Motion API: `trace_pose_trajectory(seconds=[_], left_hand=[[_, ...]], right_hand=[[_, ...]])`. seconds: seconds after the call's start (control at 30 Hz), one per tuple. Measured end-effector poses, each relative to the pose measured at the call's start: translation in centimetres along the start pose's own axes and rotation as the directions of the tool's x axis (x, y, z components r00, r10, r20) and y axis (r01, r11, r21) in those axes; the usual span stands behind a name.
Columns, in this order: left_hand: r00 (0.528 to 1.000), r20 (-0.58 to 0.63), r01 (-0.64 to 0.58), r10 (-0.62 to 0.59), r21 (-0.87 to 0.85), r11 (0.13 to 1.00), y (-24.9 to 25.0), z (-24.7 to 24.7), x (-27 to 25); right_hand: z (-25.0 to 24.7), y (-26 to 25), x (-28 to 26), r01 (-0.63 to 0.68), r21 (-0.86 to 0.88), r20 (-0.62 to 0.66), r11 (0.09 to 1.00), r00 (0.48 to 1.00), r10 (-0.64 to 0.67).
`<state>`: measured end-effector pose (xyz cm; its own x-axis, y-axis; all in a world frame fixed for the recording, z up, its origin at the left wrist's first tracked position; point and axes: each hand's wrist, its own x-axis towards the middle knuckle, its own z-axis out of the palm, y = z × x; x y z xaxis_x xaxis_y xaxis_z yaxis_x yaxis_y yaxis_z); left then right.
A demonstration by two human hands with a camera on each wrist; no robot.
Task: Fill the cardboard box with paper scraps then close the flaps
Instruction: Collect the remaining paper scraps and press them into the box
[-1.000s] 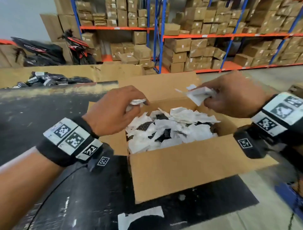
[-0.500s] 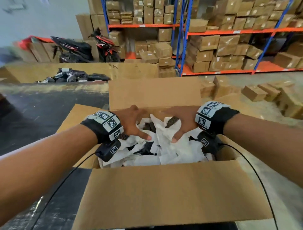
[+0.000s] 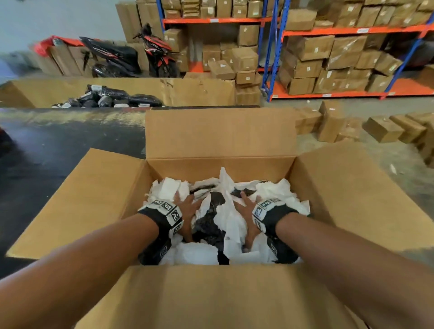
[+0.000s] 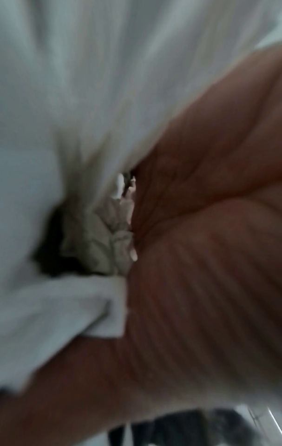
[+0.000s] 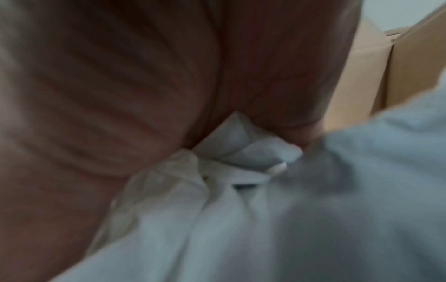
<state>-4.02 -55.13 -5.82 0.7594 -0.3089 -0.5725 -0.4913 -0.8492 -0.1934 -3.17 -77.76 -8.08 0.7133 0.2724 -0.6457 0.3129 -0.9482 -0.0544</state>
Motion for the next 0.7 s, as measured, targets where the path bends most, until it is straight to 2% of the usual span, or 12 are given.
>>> trace_pose_trajectory(seconds=[0.13,0.27,0.37,0.43,0.5,0.6,0.7], left_hand=[[0.999,-0.011,-0.038,0.037,-0.086,0.996,-2.5,-3.1,-2.2],[1.0,0.01,-0.025,0.026,-0.113,0.993,-3.8,-7.4,-5.8],[1.0,0.031,0.008,-0.005,-0.102,0.995,-3.3,-7.3,-6.1],[0.994,0.106,0.019,-0.004,-0.139,0.99,-2.3,-5.7,-5.5],[0.994,0.109,0.027,-0.008,-0.177,0.984,-1.7,-4.5,-5.1],[0.999,0.031,-0.026,0.032,-0.18,0.983,-1.5,-5.9,-6.2],[0.994,-0.094,-0.075,0.054,-0.234,0.969,-2.5,-8.1,-8.4]], right_hand=[[-4.6,-0.3,-5.3,0.075,-0.043,-0.018,0.996,0.997,-0.076],[-7.9,1.1,-7.3,0.045,-0.045,-0.016,0.998,0.999,-0.046],[-7.5,1.1,-7.9,0.011,-0.011,-0.024,1.0,1.0,-0.011],[-6.1,1.0,-8.0,-0.003,0.036,0.03,0.999,1.0,0.002],[-4.9,0.8,-8.1,0.023,0.1,0.068,0.995,0.997,-0.03],[-5.5,1.0,-8.7,0.038,0.15,-0.019,0.988,0.999,-0.036],[-7.9,1.4,-11.0,0.088,0.22,-0.185,0.971,0.982,-0.047]])
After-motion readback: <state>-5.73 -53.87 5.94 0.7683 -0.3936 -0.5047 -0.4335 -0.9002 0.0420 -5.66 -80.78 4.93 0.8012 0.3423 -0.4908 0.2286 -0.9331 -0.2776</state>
